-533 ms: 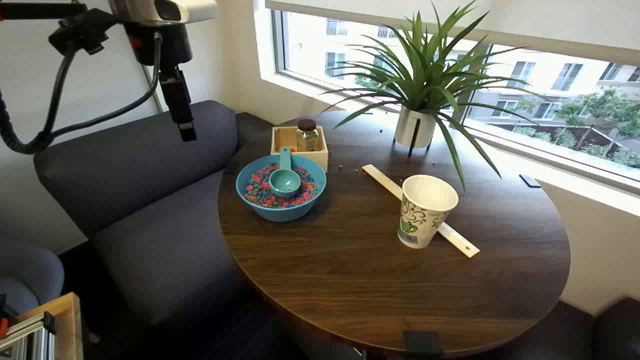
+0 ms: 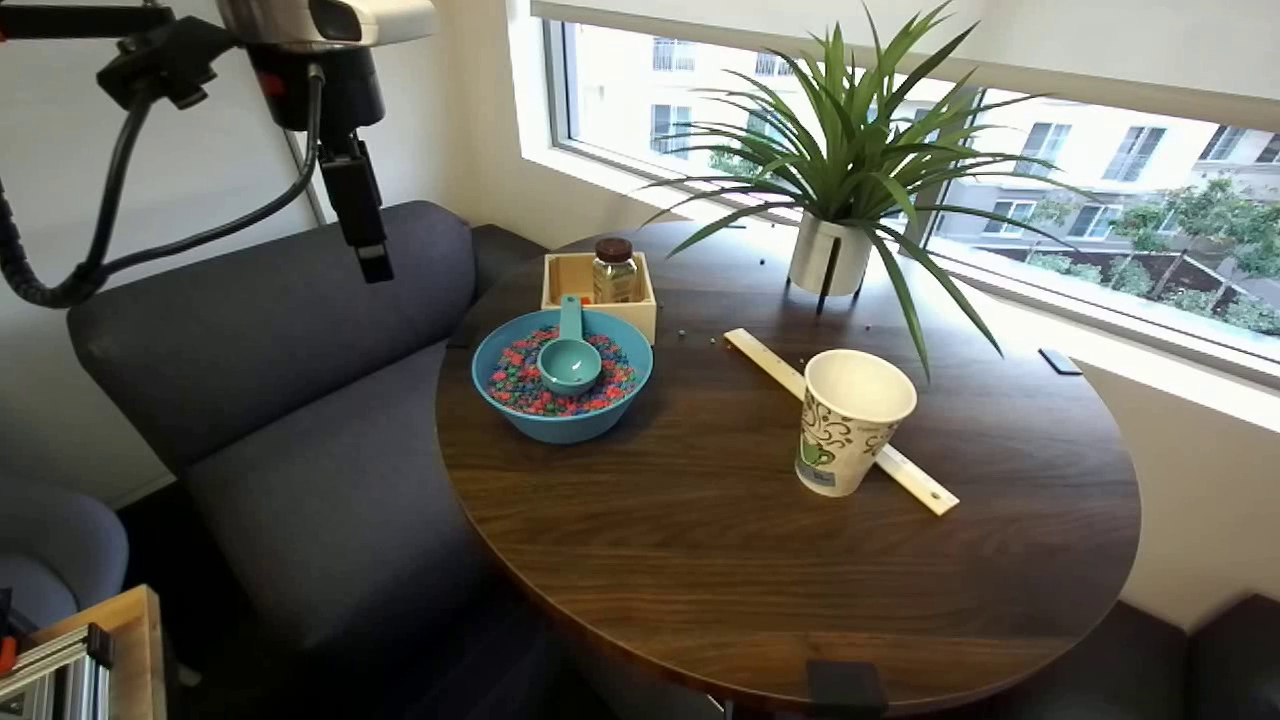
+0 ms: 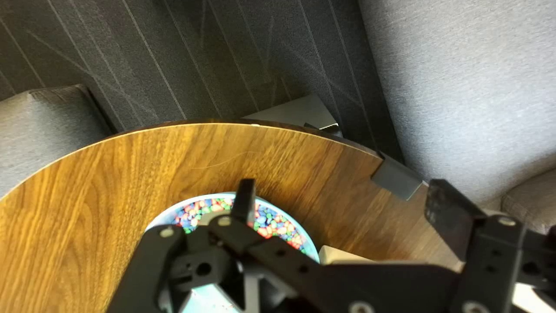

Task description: Remove the glass container from the wooden box, put it on the table and put the paper cup in the wooden box

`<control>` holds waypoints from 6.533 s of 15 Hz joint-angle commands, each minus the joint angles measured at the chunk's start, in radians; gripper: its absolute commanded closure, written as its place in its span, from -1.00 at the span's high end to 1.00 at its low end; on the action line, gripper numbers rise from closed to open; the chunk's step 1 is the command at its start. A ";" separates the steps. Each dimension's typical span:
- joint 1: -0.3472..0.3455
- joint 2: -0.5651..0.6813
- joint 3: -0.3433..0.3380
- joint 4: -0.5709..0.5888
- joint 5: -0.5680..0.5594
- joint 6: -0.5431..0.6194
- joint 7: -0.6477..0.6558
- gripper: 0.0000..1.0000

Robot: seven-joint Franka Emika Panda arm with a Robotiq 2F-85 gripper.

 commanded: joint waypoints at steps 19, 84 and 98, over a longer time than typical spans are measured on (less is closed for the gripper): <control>0.141 0.511 -0.043 0.512 -0.432 0.083 0.423 1.00; -0.051 0.297 -0.329 0.272 -0.388 -0.012 0.442 -0.52; -0.146 0.273 -0.391 0.017 -0.202 0.306 0.883 -0.52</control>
